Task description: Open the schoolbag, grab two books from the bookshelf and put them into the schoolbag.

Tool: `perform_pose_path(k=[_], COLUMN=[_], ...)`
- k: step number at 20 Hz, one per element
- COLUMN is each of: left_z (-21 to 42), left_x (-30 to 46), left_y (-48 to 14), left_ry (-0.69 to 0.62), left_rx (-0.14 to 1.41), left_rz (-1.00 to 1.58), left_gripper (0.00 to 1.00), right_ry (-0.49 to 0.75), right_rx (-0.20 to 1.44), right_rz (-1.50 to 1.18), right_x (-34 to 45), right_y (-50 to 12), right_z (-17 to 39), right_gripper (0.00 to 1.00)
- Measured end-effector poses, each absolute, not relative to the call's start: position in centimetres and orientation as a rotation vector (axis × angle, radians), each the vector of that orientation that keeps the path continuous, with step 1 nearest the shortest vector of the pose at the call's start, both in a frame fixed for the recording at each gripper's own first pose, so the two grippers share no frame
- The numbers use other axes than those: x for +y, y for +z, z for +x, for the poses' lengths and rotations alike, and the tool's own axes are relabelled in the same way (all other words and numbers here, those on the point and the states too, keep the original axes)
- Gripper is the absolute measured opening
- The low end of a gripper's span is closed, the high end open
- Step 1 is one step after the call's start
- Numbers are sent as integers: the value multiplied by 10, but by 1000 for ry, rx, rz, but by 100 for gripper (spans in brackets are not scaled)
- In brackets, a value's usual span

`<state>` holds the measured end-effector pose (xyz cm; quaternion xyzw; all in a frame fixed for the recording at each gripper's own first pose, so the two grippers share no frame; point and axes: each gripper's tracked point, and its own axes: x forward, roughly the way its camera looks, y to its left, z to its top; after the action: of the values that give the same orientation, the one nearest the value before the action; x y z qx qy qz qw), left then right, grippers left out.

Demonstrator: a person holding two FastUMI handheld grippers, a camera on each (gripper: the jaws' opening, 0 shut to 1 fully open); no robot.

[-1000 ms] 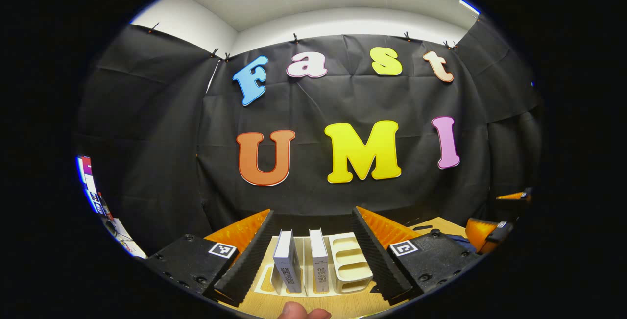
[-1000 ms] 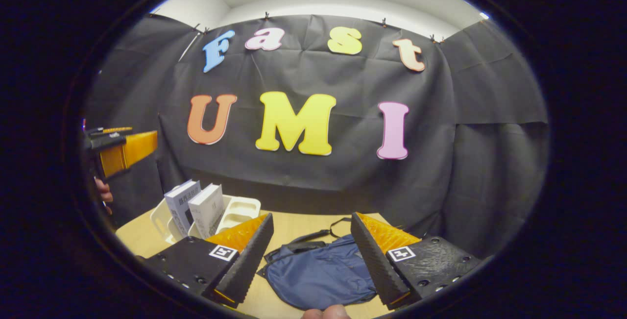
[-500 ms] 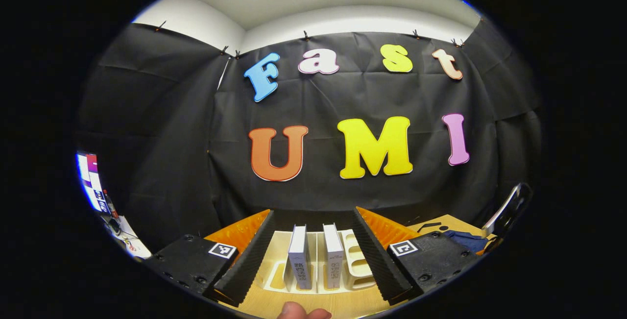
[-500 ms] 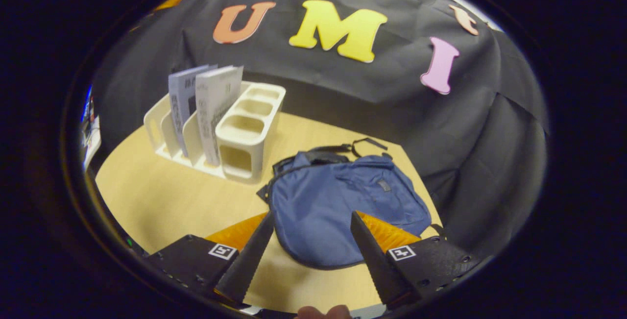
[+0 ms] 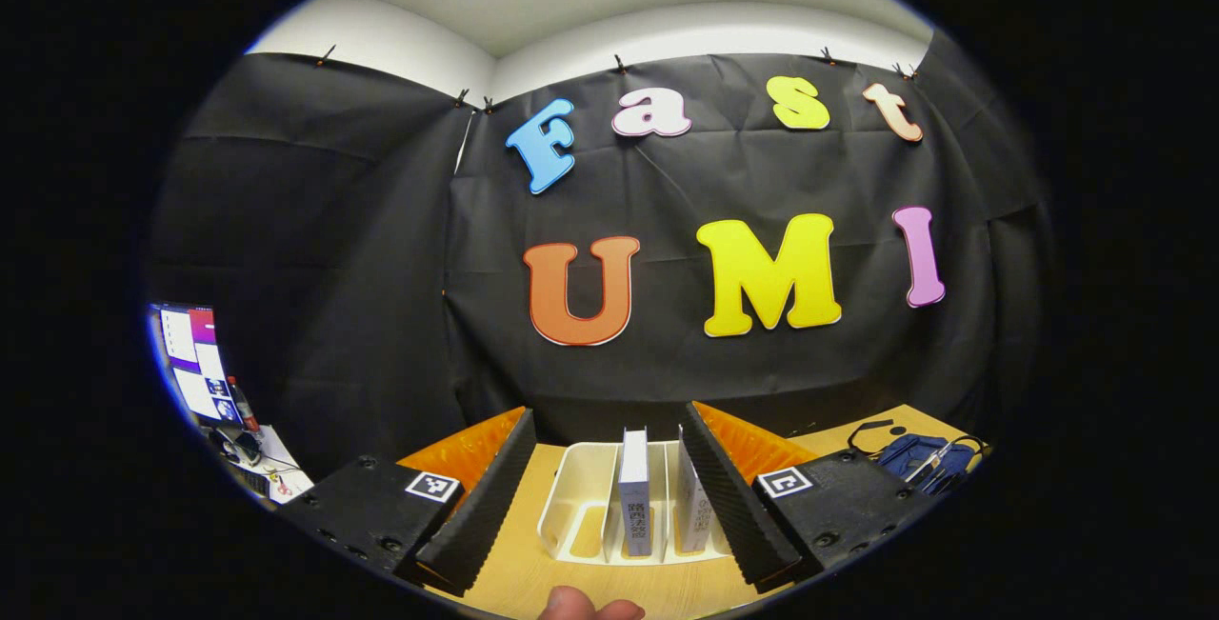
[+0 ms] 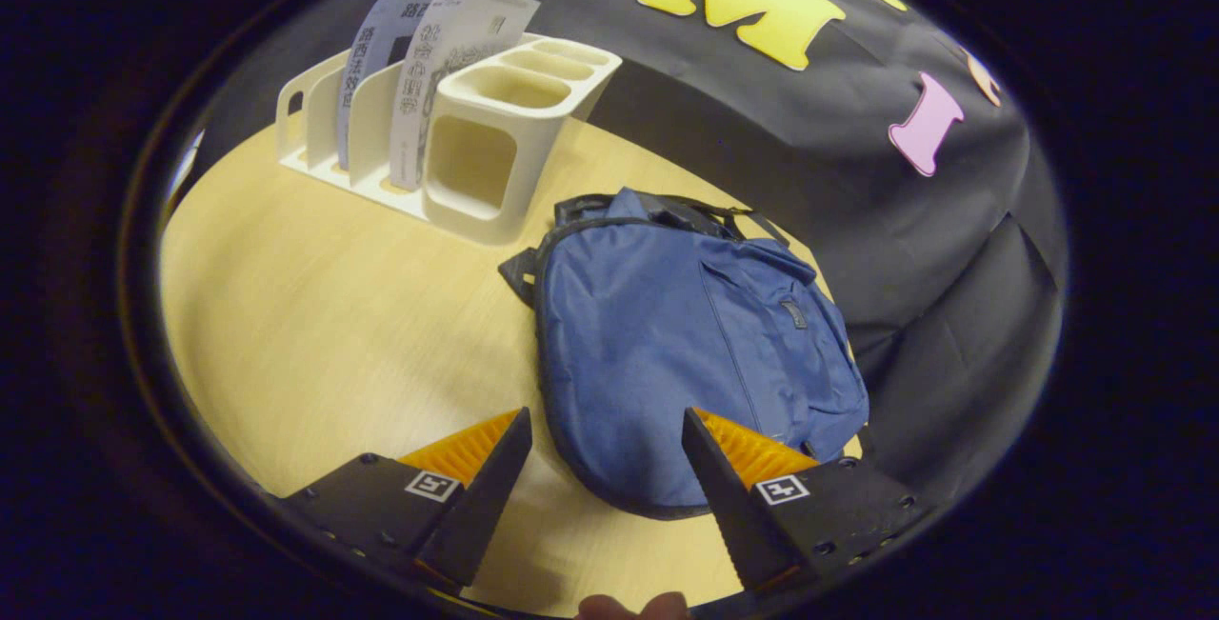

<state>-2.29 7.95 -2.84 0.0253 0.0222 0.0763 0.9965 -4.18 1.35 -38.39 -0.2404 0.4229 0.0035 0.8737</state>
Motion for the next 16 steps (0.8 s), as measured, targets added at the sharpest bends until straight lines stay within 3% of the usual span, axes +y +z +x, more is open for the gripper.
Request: perform_pose_path(k=[5, 6, 7, 12, 15, 16], left_z=[-20, -19, -19, -15, -14, -14], left_x=[83, 81, 78, 72, 72, 72], left_y=[-37, -36, -35, -32, -30, -29], left_ry=[173, 170, 166, 148, 150, 151], left_rx=[67, 68, 68, 61, 62, 60], left_rz=[34, 32, 34, 58, 73, 76], left_gripper=[97, 97, 97, 98, 98, 98], right_ry=[-79, -98, -112, -92, -58, -44], right_rx=[785, 770, 766, 806, 842, 848], right_rz=[-597, -614, -620, -570, -547, -537], right_x=[-8, -12, -17, -12, -5, -1], right_y=[-366, -363, -364, -383, -396, -398], right_z=[-25, -22, -20, -12, -13, -12], right_gripper=[93, 98, 93, 92, 65, 44])
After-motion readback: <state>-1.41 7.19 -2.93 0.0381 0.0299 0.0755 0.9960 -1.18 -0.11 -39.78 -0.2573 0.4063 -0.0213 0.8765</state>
